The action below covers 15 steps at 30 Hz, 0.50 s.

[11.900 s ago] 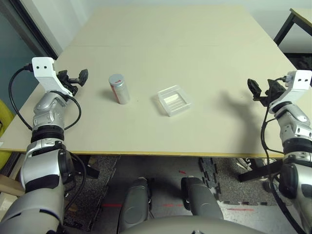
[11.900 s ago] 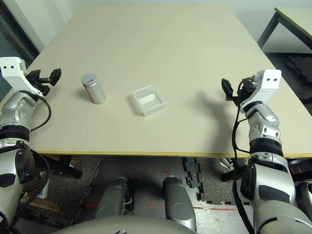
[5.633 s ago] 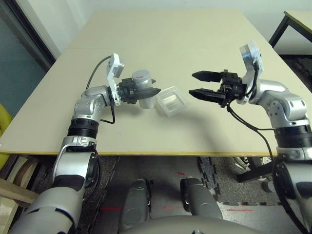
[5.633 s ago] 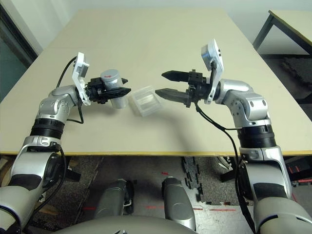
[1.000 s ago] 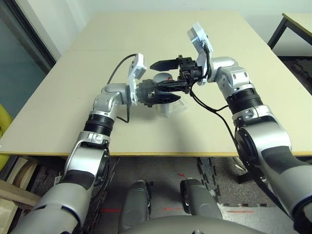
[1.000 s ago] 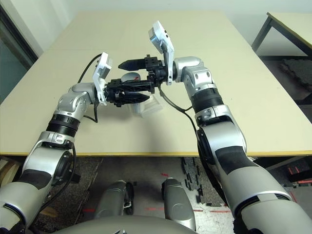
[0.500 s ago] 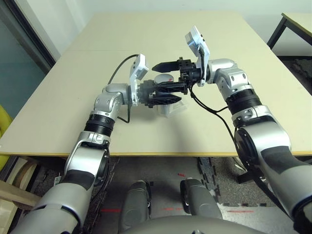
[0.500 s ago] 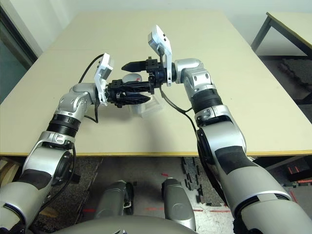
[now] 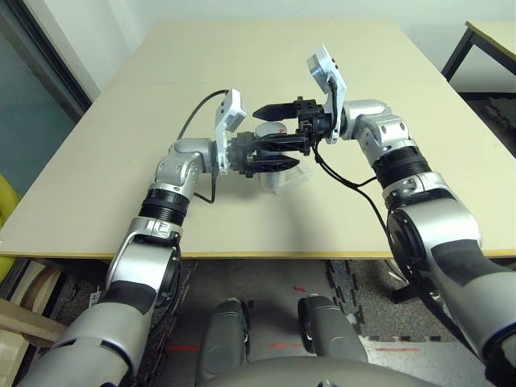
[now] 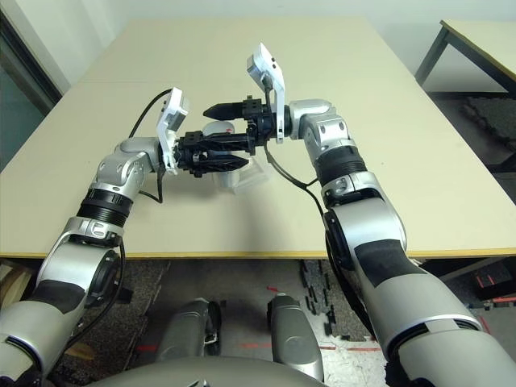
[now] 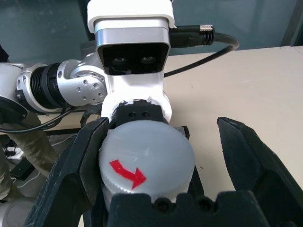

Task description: Pour the medicine from the bottle into the box.

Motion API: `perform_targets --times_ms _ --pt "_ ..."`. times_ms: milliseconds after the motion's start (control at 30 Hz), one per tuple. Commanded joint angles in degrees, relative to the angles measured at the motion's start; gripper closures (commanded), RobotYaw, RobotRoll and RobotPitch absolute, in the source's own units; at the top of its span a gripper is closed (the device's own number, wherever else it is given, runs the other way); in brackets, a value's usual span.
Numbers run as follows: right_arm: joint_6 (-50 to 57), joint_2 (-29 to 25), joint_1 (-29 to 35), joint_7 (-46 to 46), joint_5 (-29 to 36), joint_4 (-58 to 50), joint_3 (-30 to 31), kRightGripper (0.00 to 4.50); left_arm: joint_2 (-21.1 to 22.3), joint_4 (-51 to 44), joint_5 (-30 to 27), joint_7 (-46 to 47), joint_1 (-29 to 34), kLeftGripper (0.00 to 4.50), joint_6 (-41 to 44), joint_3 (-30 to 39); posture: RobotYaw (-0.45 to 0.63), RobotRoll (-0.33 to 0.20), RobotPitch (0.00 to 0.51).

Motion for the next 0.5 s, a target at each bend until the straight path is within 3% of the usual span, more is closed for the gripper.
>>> perform_targets --times_ms 33,500 --pt "-0.94 -3.73 -0.58 -2.22 -1.07 3.17 -2.03 0.00 0.43 -1.46 -0.50 -2.13 -0.44 1.83 -0.75 -0.27 -0.21 0.000 0.051" --pt "-3.02 -8.58 -1.30 -2.43 -1.06 8.41 -3.11 0.00 0.43 -1.30 -0.64 -1.75 -0.49 1.83 -0.82 -0.22 -0.21 0.000 0.052"
